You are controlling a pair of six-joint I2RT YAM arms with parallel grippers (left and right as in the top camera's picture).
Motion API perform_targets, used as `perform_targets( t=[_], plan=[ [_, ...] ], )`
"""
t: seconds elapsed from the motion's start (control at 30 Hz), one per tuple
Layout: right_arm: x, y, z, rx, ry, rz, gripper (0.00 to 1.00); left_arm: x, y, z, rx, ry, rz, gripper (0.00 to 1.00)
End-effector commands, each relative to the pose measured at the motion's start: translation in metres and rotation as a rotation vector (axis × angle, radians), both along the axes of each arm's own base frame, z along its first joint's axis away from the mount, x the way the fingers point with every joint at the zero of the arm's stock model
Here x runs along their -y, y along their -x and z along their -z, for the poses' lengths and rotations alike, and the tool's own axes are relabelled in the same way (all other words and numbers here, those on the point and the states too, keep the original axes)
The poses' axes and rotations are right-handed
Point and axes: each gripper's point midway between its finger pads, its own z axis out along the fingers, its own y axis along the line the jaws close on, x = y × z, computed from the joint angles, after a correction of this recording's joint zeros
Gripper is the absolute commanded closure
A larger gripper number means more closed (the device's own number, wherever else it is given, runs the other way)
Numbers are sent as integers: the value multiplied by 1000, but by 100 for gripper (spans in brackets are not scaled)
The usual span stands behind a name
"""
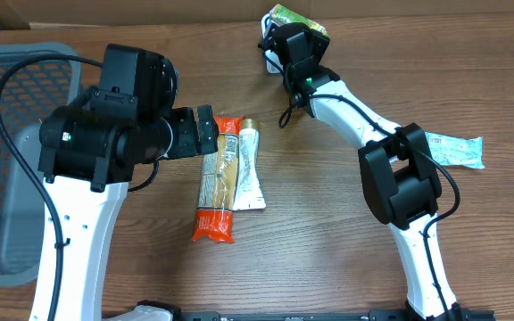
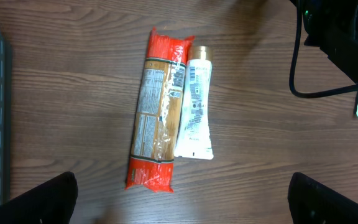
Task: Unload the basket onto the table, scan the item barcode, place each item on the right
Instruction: 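Hold the drink pouch in front of the scanner window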
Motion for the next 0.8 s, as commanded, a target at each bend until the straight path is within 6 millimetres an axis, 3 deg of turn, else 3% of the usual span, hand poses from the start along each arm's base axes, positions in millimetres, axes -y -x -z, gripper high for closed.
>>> perform_targets(
  t=[0.0,0.43,0.5,0.6,0.67,0.77],
  plan=[
    [-2,-4,-27,65,-30,15,96,0,-2,-4,18,-10,20,0],
    [-3,-4,-30,86,-107,42,96,0,-2,-4,18,-10,20,0],
    [0,-3,-43,119,-155,74,96,0,-2,-4,18,-10,20,1],
    [3,6,-81,166,-284,112,96,0,-2,-4,18,-10,20,0],
    [7,19,-111,169,-403,131,96,0,-2,-4,18,-10,20,0],
    [27,52,-156,175,-711,259,96,0,-2,-4,18,-10,20,0]
  ],
)
